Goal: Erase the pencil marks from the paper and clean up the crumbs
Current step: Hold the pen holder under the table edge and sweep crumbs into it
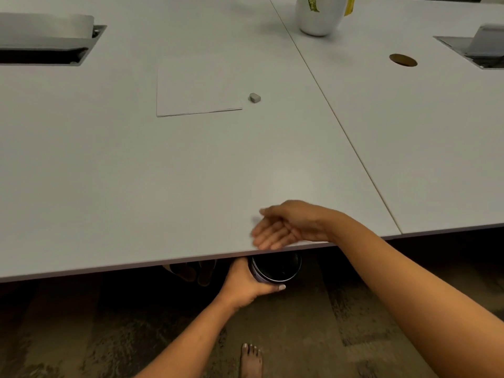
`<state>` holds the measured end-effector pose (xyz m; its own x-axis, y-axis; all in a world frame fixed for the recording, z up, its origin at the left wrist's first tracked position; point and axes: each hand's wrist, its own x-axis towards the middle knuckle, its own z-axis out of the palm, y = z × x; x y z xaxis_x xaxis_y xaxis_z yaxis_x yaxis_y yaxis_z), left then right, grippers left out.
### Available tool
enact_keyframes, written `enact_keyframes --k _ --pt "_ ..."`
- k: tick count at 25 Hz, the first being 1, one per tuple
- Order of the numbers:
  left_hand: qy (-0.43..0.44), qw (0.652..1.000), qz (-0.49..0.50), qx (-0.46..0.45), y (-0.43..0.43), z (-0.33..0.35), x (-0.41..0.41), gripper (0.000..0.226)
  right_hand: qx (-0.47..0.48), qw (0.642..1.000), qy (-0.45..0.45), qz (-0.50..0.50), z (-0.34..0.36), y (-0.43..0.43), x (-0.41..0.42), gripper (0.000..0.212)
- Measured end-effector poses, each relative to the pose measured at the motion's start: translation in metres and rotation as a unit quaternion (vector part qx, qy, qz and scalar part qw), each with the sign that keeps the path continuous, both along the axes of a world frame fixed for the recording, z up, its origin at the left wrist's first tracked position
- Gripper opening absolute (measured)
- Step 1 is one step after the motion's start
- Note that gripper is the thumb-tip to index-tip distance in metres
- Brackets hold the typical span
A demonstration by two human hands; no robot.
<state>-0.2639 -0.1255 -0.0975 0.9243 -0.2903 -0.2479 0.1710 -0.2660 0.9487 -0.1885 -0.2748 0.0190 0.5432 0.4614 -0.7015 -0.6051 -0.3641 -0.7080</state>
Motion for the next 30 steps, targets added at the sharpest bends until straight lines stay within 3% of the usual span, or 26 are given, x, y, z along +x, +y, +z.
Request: enact_keyframes --k 2,3,5,7,9,11,15,19,21,24,26,30 --pt "-0.002 1.0 -0.006 -0.006 0.0 0.003 0.0 0.079 -0.033 0.997 -0.004 0.073 0.008 0.004 0.002 0.045" --pt "-0.003 1.0 -0.006 -0.004 0.001 0.003 0.0 0.076 -0.023 0.998 -0.012 0.057 0.011 0.005 0.007 0.044" --pt "-0.002 1.0 -0.006 0.004 0.001 0.004 -0.001 0.076 0.08 0.99 -0.039 -0.109 0.01 0.009 0.023 0.041" --pt "0.005 1.0 -0.01 0.012 0.001 0.003 -0.003 0.078 0.199 0.934 -0.069 -0.287 0.004 0.014 0.041 0.038" --pt "0.012 1.0 -0.012 0.015 0.0 0.002 -0.002 0.081 0.236 0.907 -0.057 -0.343 -0.002 0.019 0.049 0.042" --pt "0.016 1.0 -0.012 0.015 -0.001 0.003 -0.002 0.079 0.218 0.927 0.004 -0.306 -0.004 0.02 0.049 0.043" --pt "0.014 1.0 -0.012 0.001 -0.005 0.004 0.0 0.072 0.098 0.981 0.103 -0.128 0.001 0.0 0.026 0.043" --pt "0.009 1.0 -0.013 -0.007 -0.006 0.002 0.0 0.073 -0.066 0.995 0.067 0.03 0.014 -0.022 0.004 0.045" --pt "0.002 1.0 -0.012 -0.001 -0.007 0.0 -0.002 0.076 0.003 0.998 0.021 -0.064 0.013 -0.024 0.008 0.042" --pt "0.002 1.0 -0.005 0.01 -0.007 -0.001 -0.003 0.082 0.19 0.952 -0.019 -0.237 -0.001 -0.011 0.021 0.036" --pt "-0.001 1.0 -0.002 0.01 -0.005 0.001 -0.004 0.081 0.194 0.959 0.006 -0.205 -0.007 0.002 0.016 0.037" --pt "-0.001 1.0 -0.011 -0.001 -0.007 0.005 -0.004 0.067 0.095 0.994 0.051 -0.018 -0.006 -0.002 -0.018 0.041"
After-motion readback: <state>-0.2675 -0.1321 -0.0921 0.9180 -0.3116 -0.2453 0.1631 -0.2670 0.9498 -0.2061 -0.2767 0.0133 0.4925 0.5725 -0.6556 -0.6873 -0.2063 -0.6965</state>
